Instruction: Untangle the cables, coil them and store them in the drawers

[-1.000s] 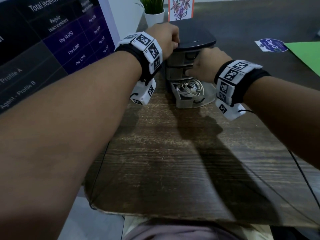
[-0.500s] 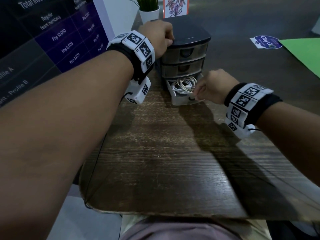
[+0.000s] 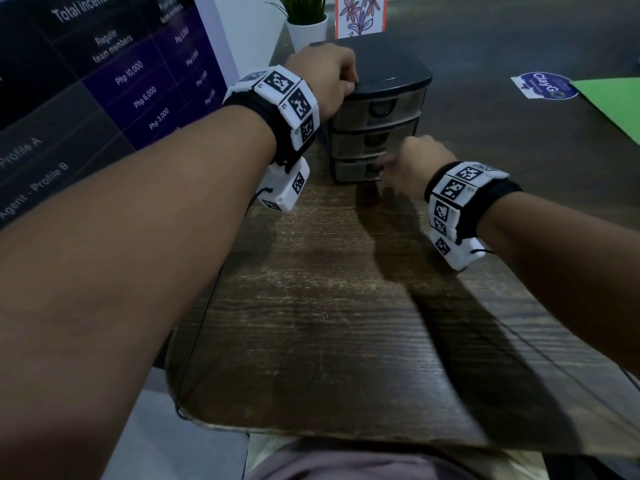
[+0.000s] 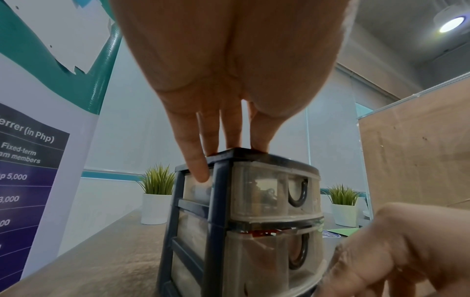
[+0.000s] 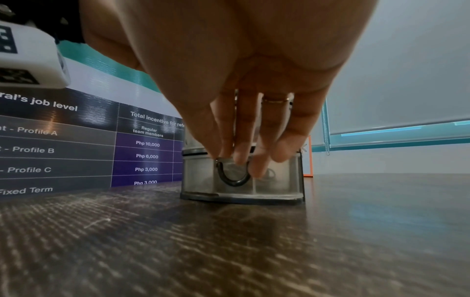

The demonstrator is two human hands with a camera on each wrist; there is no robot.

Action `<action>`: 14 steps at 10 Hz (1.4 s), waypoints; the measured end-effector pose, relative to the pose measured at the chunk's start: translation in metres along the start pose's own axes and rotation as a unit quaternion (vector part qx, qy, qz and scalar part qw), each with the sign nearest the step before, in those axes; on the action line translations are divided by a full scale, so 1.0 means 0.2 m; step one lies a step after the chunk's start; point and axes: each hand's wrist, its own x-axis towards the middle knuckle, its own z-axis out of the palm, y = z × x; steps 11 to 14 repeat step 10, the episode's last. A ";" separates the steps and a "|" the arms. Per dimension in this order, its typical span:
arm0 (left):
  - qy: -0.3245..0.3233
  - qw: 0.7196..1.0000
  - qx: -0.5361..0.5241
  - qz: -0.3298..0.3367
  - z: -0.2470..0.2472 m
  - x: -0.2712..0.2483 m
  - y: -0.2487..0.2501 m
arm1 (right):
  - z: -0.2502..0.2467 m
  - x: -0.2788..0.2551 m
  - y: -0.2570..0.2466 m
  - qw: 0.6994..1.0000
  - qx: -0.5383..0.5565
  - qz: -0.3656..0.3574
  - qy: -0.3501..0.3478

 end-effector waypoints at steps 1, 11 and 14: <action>-0.001 1.000 -0.004 -0.004 0.00 0.00 0.00 | -0.01 0.02 -0.02 1.000 0.009 0.008 0.002; -0.093 0.996 0.016 0.010 -0.20 0.35 -0.03 | -0.54 0.36 -0.15 0.954 0.194 -0.077 0.217; -0.093 0.996 0.016 0.010 -0.20 0.35 -0.03 | -0.54 0.36 -0.15 0.954 0.194 -0.077 0.217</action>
